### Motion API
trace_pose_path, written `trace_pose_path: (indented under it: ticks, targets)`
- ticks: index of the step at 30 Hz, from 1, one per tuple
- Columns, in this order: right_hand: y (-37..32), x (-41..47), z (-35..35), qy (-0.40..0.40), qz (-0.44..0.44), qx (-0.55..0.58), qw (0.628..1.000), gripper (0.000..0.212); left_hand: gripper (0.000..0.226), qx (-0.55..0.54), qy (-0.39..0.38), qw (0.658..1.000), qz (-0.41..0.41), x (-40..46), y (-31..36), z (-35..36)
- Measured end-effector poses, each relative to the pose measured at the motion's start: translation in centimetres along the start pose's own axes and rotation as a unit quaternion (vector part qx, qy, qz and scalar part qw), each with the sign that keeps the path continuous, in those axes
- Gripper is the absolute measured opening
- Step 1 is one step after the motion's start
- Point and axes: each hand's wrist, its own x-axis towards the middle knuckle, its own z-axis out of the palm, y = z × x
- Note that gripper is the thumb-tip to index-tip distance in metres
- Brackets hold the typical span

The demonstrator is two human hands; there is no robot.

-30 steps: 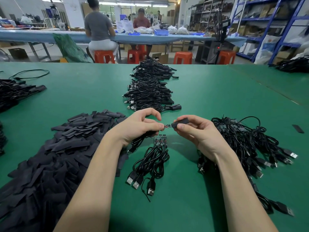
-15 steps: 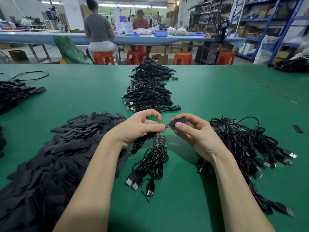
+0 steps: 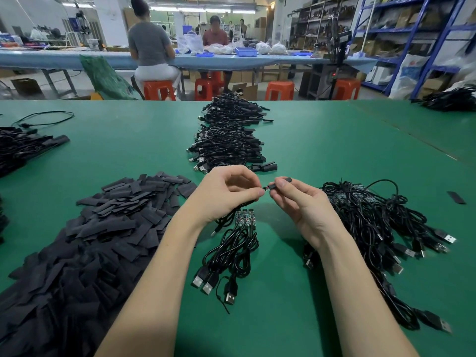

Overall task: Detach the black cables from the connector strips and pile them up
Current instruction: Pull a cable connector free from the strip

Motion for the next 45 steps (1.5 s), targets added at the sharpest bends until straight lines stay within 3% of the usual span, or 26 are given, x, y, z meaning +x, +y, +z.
trace_pose_path:
  ticks: [6,12,22,31,34,45]
  targets:
    - [0.18,0.25,0.16,0.009,0.008,0.01,1.0,0.027,0.007,0.002,0.022,0.999,0.027,-0.05,-0.2,0.35]
    - [-0.1,0.08,0.0,-0.016,-0.001,-0.016,1.0,0.011,0.008,0.007,0.017,0.999,0.027,-0.13,0.02,0.6]
    - [0.35,-0.24,0.46,-0.058,-0.035,-0.067,0.995,0.011,0.009,-0.004,0.011,0.999,0.038,-0.18,0.22,0.28]
    - [0.36,-0.14,0.4,0.003,-0.027,-0.04,0.999,0.004,0.016,0.009,0.009,1.0,0.008,0.37,-0.14,0.69]
    - [0.34,-0.1,0.4,0.018,-0.023,-0.037,0.999,0.002,0.008,0.011,0.007,1.0,-0.002,0.41,-0.34,0.38]
    - [0.58,0.08,0.57,0.009,-0.017,-0.011,1.0,0.013,0.014,0.026,0.036,0.999,0.021,0.35,0.08,0.94]
